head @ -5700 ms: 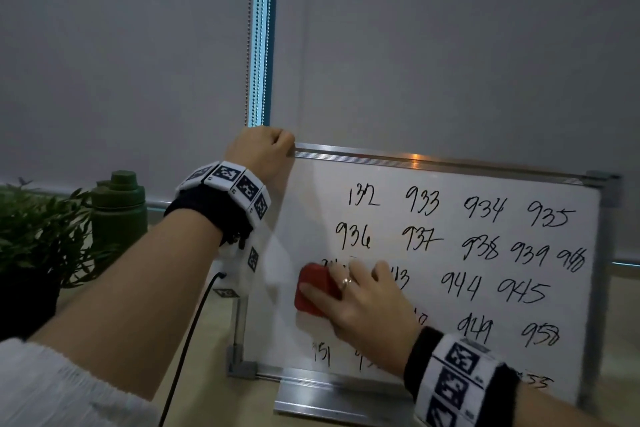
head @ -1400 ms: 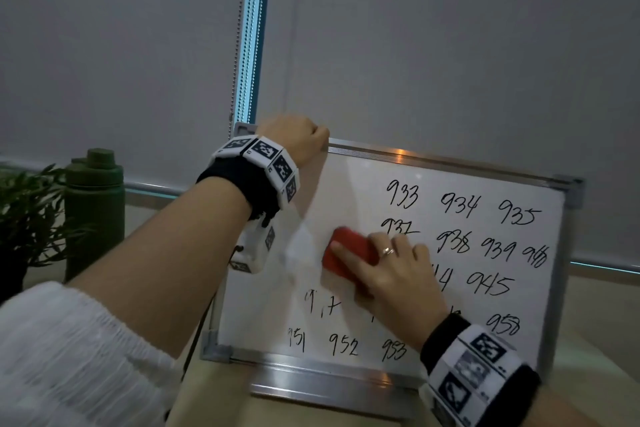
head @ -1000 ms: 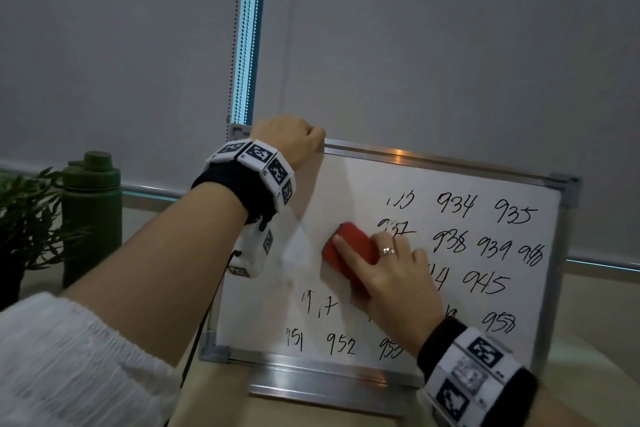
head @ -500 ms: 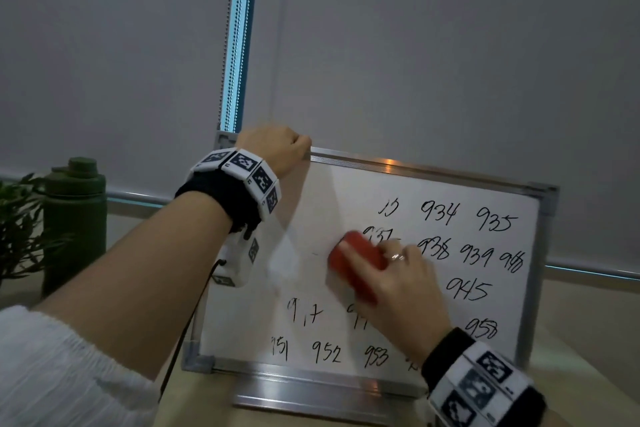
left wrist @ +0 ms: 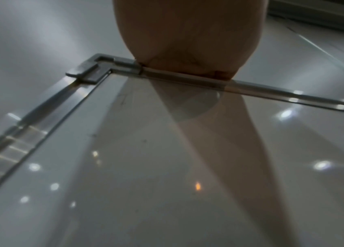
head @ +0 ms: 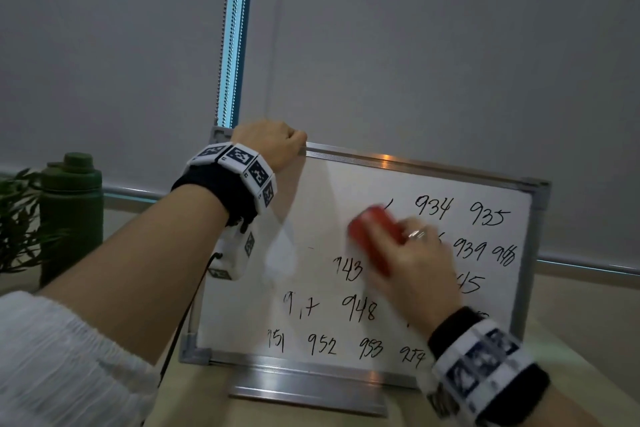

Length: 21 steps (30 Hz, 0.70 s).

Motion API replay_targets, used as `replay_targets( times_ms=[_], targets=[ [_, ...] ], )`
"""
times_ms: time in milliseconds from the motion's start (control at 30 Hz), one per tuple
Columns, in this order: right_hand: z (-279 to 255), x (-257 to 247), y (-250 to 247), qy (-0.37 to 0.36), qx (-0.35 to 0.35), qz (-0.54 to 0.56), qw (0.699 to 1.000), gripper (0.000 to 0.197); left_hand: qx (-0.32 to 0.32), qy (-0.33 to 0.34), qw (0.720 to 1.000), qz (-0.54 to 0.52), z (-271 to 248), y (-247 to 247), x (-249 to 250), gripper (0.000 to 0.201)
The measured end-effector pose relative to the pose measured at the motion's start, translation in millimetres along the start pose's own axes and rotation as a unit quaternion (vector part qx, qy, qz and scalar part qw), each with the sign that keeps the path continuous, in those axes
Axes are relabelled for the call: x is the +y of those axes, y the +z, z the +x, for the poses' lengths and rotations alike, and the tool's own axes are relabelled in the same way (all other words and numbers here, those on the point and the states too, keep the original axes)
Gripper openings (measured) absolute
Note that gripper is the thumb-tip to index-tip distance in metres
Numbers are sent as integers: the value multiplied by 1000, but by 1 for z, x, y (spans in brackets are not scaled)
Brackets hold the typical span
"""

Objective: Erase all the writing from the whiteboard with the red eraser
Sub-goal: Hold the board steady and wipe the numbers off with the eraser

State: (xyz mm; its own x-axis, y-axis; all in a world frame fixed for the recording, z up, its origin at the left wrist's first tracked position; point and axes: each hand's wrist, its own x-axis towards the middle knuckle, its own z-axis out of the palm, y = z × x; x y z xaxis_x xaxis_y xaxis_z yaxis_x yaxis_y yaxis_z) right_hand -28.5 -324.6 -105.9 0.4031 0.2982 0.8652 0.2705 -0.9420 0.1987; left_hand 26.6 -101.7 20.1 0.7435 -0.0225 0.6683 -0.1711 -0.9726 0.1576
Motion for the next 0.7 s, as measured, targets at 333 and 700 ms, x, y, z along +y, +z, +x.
replay_targets(
  times_ms=[333, 700],
  targets=[
    [-30, -16, 10, -75, -62, -20, 995, 74, 2, -3, 1000, -14, 2, 2, -1, 48],
    [-17, -15, 7, 1, -44, -4, 999, 74, 5, 0, 1000, -16, 4, 4, -2, 44]
  ],
)
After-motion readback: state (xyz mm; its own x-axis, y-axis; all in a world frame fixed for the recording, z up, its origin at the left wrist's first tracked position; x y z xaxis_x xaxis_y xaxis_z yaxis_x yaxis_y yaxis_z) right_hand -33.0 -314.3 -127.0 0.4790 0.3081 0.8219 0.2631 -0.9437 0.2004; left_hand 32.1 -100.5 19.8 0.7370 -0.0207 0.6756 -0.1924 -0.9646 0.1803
